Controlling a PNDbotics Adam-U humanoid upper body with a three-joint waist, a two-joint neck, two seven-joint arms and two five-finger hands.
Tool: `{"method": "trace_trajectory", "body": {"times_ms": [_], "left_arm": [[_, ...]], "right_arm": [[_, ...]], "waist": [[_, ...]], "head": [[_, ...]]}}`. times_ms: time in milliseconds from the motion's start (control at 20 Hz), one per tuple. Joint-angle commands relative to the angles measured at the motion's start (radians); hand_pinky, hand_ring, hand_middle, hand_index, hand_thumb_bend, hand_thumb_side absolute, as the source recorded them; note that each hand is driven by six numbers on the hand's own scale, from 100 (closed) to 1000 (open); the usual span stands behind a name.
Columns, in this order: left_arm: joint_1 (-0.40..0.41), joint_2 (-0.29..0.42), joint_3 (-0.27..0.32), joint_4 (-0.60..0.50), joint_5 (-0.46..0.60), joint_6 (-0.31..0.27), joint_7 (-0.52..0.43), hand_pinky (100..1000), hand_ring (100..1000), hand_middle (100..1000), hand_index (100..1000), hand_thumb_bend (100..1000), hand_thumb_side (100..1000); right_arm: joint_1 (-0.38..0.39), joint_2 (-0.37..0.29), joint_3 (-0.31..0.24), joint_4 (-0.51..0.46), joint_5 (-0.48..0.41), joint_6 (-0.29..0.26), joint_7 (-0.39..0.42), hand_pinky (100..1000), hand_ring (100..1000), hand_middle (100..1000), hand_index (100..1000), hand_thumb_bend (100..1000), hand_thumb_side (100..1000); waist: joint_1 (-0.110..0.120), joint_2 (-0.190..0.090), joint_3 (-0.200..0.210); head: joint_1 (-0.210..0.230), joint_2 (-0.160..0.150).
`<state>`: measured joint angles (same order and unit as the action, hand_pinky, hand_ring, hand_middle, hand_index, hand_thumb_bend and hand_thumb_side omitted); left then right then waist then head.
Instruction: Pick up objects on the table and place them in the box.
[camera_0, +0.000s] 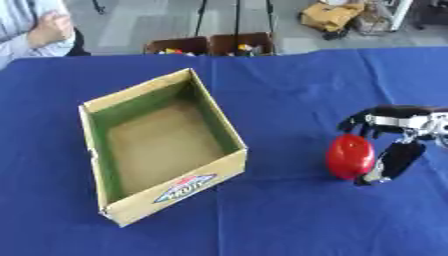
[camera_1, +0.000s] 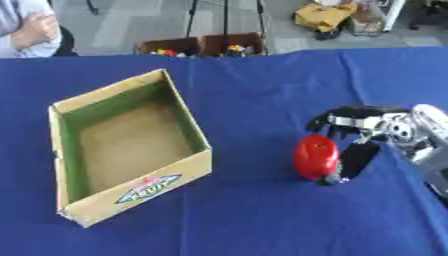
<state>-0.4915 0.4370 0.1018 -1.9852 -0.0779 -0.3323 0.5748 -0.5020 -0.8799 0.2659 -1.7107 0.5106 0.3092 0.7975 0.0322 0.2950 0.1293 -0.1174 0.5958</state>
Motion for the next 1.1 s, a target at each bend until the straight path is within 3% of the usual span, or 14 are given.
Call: {"method": "trace_trajectory", "body": {"times_ms": [50, 250, 650, 950, 1100], "left_arm": [[-0.008, 0.012, 0.001, -0.015, 0.004, 0.003, -0.001, 648, 867, 834, 893, 100, 964], [-0.009, 0.012, 0.000, -0.015, 0.004, 0.003, -0.001, 648, 866, 834, 893, 100, 964], [-0.005, 0.009, 0.000, -0.015, 0.005, 0.004, -0.001, 647, 867, 833, 893, 100, 964], [-0.005, 0.009, 0.001, -0.015, 0.006, 0.004, -0.001, 648, 866, 831, 892, 100, 963], [-0.005, 0.009, 0.001, -0.015, 0.007, 0.004, 0.000, 648, 866, 830, 890, 100, 961]], "right_arm": [[-0.019, -0.012, -0.005, -0.007, -0.053, 0.015, -0.012, 787, 749, 828, 957, 619, 235], [-0.020, -0.010, -0.001, 0.001, -0.084, 0.035, -0.034, 788, 749, 824, 937, 617, 247], [-0.023, 0.002, 0.024, 0.053, -0.064, 0.038, -0.037, 773, 749, 819, 885, 571, 202], [-0.025, 0.007, 0.033, 0.084, -0.040, 0.026, -0.022, 747, 745, 825, 863, 457, 136], [-0.028, 0.010, 0.033, 0.086, -0.047, 0.024, -0.021, 717, 699, 812, 853, 395, 100]], "waist": [[0.000, -0.003, -0.001], [0.001, -0.002, 0.000], [0.001, 0.000, 0.001], [0.001, 0.001, 0.001], [0.000, 0.001, 0.001]], "head": [[-0.002, -0.008], [-0.001, -0.007], [-0.003, -0.006], [-0.004, -0.005], [-0.004, -0.006]]}}
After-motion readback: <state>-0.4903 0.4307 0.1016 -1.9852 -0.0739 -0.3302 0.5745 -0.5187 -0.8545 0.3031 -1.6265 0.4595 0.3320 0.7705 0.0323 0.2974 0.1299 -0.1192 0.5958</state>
